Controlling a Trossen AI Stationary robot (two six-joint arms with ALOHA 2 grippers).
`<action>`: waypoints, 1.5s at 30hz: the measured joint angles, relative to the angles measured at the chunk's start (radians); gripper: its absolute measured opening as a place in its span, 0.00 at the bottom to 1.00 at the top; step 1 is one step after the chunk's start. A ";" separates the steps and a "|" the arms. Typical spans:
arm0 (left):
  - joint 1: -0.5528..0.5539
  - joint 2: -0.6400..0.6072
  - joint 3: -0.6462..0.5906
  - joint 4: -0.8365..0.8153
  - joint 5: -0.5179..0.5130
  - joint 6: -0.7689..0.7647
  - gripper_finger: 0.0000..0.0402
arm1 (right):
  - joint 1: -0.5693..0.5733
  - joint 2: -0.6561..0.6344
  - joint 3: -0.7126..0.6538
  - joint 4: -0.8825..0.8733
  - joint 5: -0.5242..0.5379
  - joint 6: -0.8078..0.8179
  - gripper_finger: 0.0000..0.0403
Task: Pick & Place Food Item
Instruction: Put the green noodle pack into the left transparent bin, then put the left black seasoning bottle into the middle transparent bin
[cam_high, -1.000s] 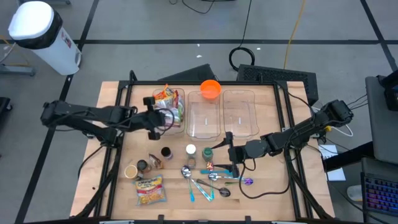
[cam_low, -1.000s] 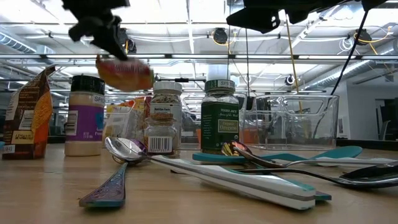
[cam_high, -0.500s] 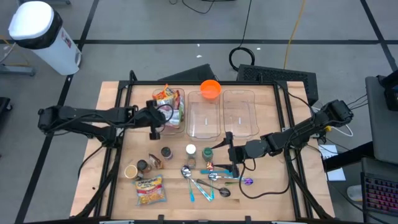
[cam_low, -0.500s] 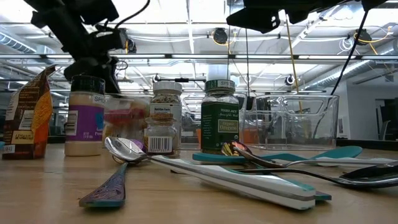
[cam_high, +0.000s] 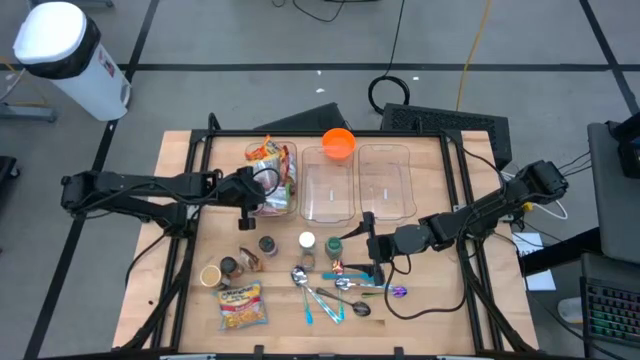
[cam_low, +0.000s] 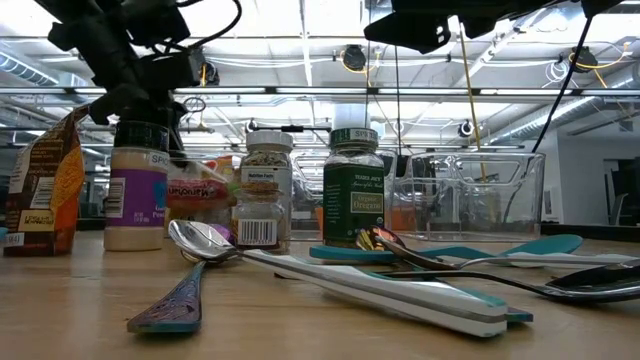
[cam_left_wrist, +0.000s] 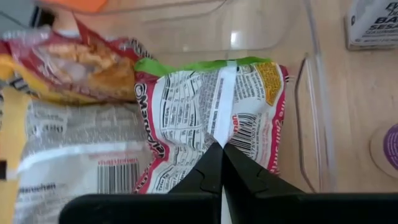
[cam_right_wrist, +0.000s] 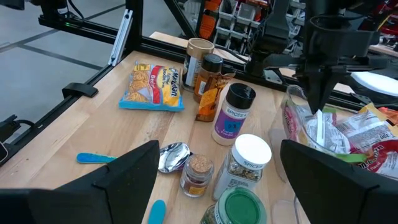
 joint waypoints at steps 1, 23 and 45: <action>0.000 0.004 0.000 -0.001 0.000 -0.015 0.02 | 0.000 0.000 0.000 0.000 0.000 0.000 0.81; -0.003 0.005 0.033 0.011 -0.062 -0.187 0.54 | 0.000 0.000 0.000 0.000 0.000 0.000 0.81; -0.423 -0.001 0.233 -0.036 0.035 -0.398 0.67 | 0.000 0.000 0.000 0.000 0.000 0.000 0.81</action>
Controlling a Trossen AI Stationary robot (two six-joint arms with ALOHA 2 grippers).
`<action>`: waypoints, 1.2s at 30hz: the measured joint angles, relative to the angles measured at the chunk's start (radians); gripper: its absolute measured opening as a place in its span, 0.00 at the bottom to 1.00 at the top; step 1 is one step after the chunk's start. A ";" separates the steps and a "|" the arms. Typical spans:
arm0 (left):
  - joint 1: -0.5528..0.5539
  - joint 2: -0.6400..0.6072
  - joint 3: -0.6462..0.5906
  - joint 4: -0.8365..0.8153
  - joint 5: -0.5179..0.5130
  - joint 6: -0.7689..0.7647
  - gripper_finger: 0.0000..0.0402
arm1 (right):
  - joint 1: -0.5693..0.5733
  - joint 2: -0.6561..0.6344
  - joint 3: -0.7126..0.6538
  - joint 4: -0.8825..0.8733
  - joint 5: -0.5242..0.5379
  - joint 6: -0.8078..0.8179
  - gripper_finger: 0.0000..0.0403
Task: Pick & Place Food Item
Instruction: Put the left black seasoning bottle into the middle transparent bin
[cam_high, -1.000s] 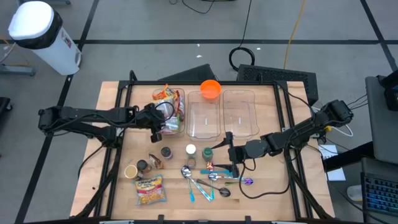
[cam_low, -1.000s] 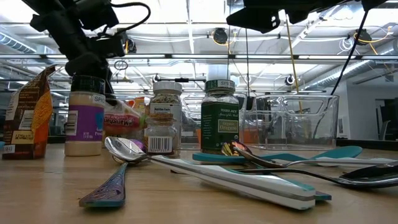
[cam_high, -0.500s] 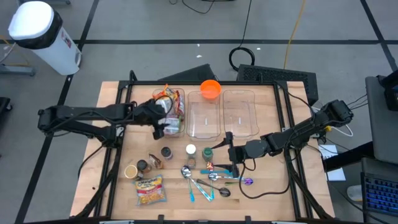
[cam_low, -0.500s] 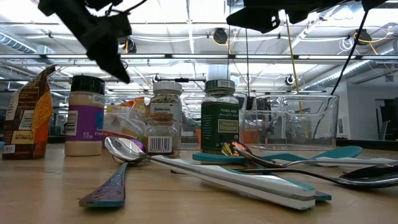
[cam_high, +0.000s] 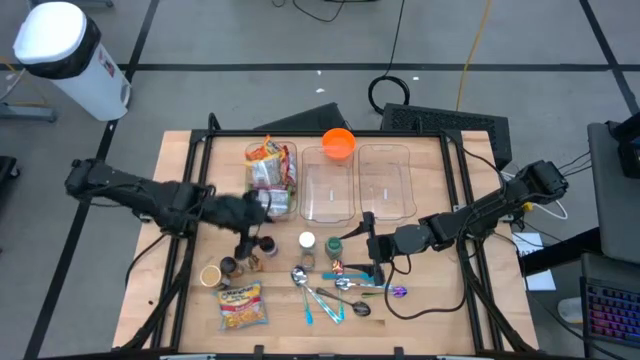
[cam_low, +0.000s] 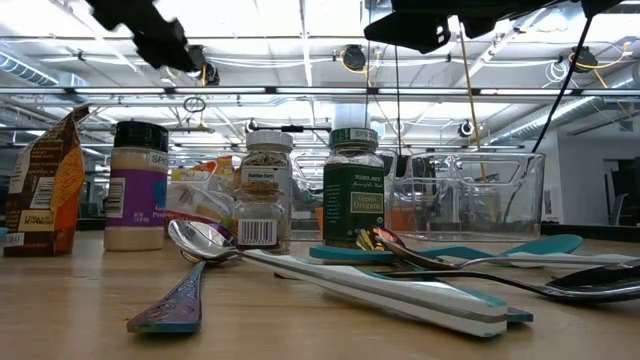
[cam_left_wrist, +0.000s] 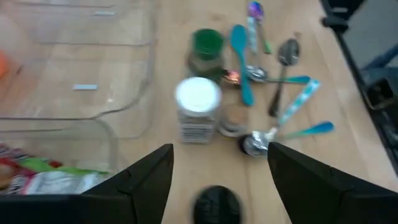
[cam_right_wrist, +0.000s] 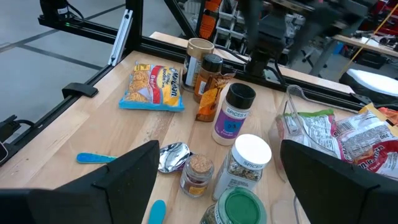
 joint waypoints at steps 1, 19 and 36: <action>-0.050 0.000 0.000 -0.003 -0.042 -0.019 0.67 | 0.000 0.000 0.000 0.000 0.000 0.000 0.81; -0.530 0.333 0.028 -0.031 -0.244 -0.510 0.67 | 0.000 0.000 0.000 0.000 0.000 0.000 0.81; -0.548 0.459 0.036 -0.079 -0.092 -0.653 0.67 | 0.000 0.000 0.000 0.000 0.000 0.003 0.81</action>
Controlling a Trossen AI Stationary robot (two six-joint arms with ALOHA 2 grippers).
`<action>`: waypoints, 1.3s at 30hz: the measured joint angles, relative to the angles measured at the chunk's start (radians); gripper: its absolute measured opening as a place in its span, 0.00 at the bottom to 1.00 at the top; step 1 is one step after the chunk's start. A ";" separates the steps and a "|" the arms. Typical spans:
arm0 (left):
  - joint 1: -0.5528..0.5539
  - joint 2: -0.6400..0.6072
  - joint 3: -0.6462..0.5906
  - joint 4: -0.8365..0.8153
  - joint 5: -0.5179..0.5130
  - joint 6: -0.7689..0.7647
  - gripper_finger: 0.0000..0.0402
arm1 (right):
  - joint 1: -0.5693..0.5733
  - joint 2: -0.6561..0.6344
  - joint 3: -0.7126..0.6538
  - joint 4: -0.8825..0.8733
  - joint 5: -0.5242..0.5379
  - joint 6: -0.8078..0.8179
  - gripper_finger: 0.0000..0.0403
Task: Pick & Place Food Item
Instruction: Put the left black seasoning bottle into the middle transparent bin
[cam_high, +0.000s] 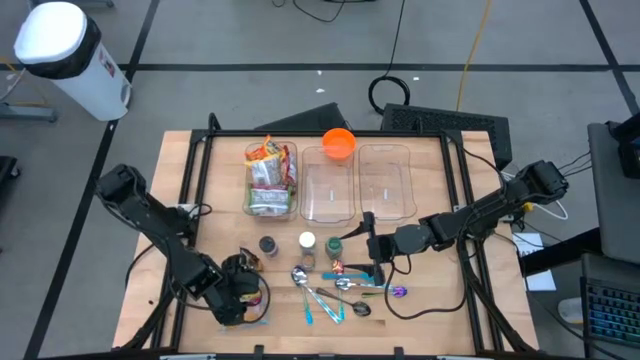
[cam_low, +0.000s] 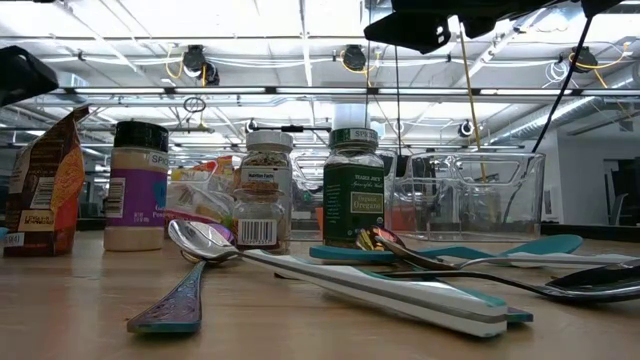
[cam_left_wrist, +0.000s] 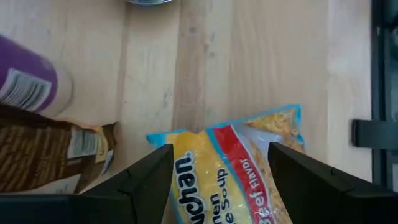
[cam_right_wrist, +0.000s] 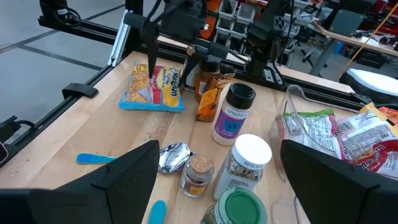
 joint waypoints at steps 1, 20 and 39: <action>0.000 -0.009 0.000 0.000 -0.003 0.016 0.67 | 0.000 0.000 0.000 0.000 0.000 0.000 0.81; 0.012 -0.136 0.119 -0.251 -0.153 0.090 0.67 | 0.000 0.000 0.000 0.000 0.000 0.000 0.81; 0.157 -0.137 0.191 -0.715 0.091 -0.504 0.67 | 0.000 0.000 0.000 0.000 0.000 0.001 0.81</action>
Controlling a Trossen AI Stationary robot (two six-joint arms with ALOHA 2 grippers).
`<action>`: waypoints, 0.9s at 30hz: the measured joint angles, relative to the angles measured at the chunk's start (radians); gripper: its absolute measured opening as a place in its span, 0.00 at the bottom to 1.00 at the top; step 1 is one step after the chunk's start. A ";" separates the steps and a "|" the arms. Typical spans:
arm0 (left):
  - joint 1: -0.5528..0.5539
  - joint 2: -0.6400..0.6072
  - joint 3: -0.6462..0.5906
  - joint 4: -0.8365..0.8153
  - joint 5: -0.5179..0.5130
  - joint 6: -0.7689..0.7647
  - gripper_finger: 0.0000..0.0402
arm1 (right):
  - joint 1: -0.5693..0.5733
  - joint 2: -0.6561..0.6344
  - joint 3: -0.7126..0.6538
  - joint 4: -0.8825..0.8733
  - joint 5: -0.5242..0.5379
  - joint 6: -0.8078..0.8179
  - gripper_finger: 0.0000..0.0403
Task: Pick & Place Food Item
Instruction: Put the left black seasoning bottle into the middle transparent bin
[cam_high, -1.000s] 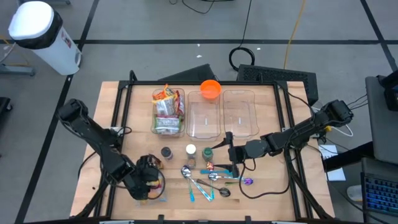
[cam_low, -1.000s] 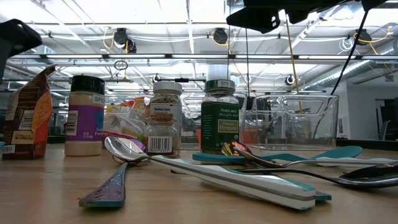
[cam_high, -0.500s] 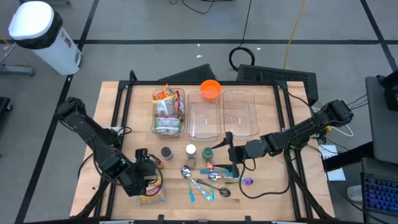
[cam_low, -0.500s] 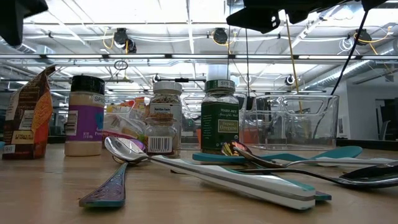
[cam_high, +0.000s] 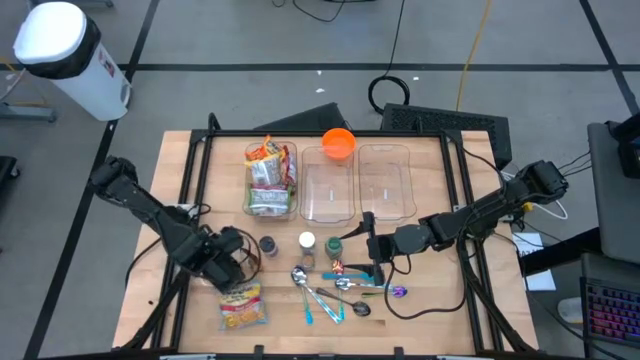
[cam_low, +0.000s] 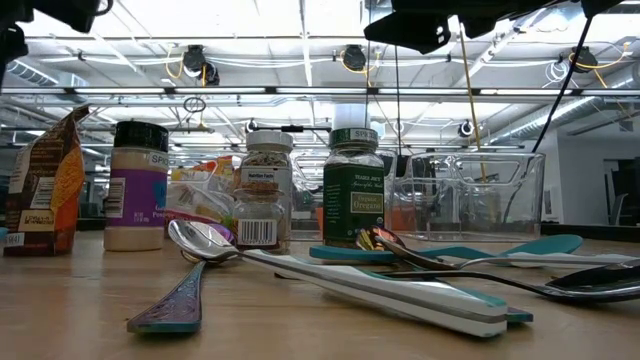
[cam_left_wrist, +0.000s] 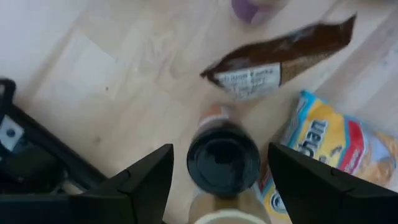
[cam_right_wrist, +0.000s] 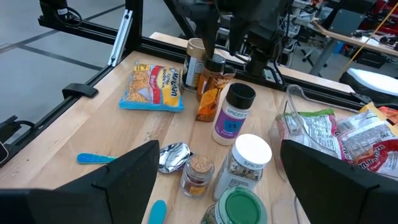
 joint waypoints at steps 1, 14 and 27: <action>0.008 0.000 0.000 0.001 0.017 0.016 0.67 | 0.000 0.000 0.000 0.000 0.000 0.000 0.81; 0.058 0.000 0.000 0.013 0.053 0.090 0.67 | 0.000 0.000 0.000 0.000 0.000 0.026 0.81; 0.061 0.002 -0.001 0.014 0.096 0.054 0.67 | 0.000 0.000 0.000 -0.001 0.000 0.026 0.81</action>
